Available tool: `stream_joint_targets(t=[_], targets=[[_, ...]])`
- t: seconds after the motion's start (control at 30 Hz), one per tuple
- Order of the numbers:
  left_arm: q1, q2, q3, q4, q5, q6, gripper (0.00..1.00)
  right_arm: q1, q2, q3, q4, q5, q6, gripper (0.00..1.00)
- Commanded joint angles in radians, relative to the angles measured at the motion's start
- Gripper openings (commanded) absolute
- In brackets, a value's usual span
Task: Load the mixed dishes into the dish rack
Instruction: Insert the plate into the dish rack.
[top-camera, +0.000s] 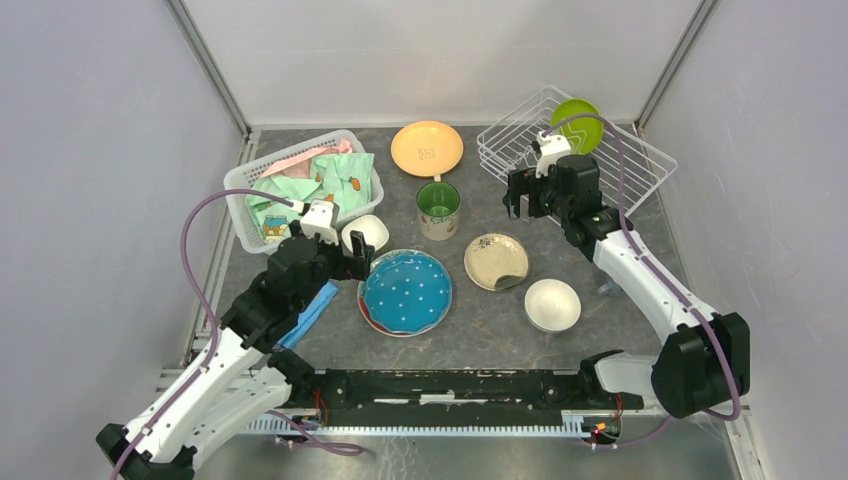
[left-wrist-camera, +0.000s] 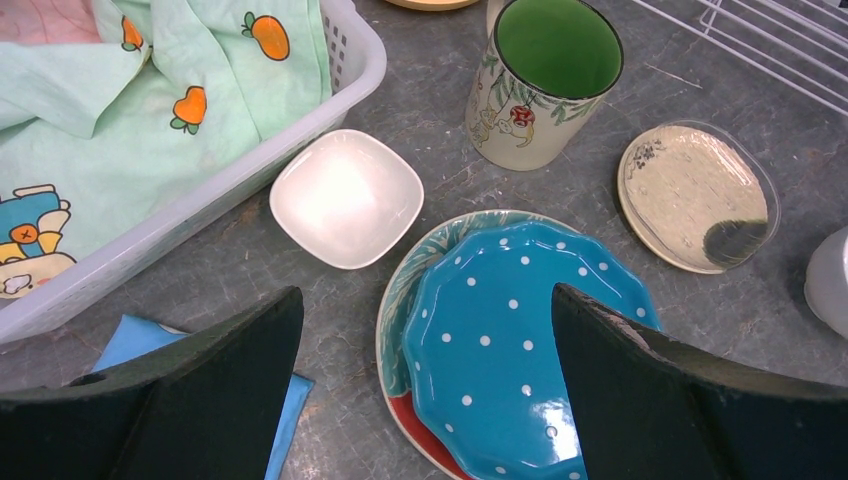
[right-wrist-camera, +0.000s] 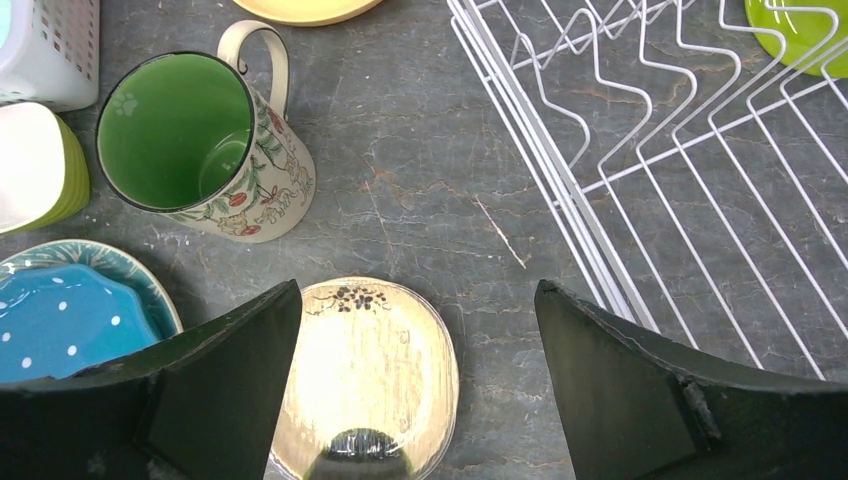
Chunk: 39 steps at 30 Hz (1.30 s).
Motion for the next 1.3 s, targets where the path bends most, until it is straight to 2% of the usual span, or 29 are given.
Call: stream_joint_targets(t=[0.0,0.3,1.27], targets=[[-0.002,-0.013,0.017,0.021,-0.003,0.024,1.0,0.007,-0.049,0.046,0.019,-0.009,0.031,0.93],[-0.002,-0.02,0.018,0.021,0.001,0.021,1.0,0.006,-0.069,0.004,0.016,-0.006,0.041,0.93],[-0.003,-0.01,0.015,0.016,-0.014,0.018,1.0,0.007,-0.142,0.01,0.021,-0.021,0.049,0.94]])
